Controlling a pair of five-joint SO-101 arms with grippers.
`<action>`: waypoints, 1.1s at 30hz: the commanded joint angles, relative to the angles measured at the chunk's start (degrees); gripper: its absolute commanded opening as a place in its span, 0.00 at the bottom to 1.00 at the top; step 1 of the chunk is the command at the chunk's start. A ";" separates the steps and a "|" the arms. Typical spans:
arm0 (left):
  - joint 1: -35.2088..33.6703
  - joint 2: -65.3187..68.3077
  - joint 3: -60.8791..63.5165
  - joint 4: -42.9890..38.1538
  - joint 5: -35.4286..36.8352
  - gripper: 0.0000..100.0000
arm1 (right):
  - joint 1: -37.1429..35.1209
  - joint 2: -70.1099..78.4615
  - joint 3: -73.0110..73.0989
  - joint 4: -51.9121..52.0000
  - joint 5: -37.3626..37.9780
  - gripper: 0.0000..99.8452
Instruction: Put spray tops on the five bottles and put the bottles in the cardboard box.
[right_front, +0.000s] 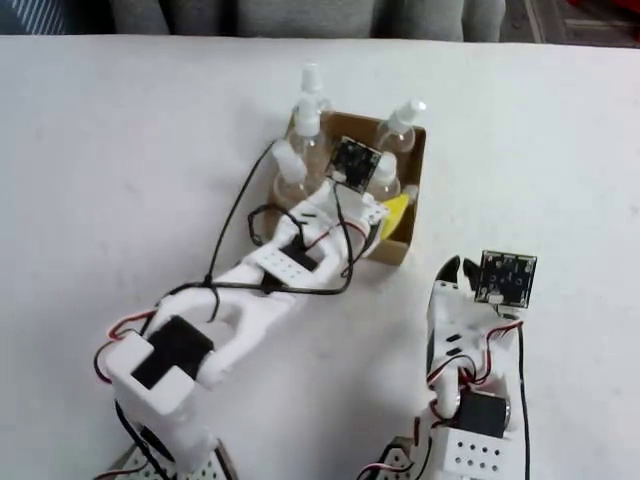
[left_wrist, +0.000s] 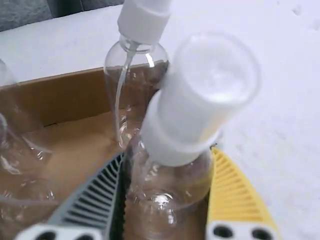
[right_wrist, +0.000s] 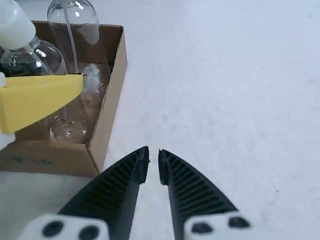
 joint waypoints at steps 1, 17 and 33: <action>-0.13 0.22 -2.64 -1.93 -0.35 0.02 | 0.40 0.13 0.53 -0.04 0.70 0.01; -0.40 0.04 -2.46 -1.93 3.34 0.22 | 0.40 0.13 0.53 -0.04 0.97 0.01; -0.48 -0.13 -2.37 -1.67 3.69 0.28 | 0.40 0.13 0.53 -0.04 1.23 0.01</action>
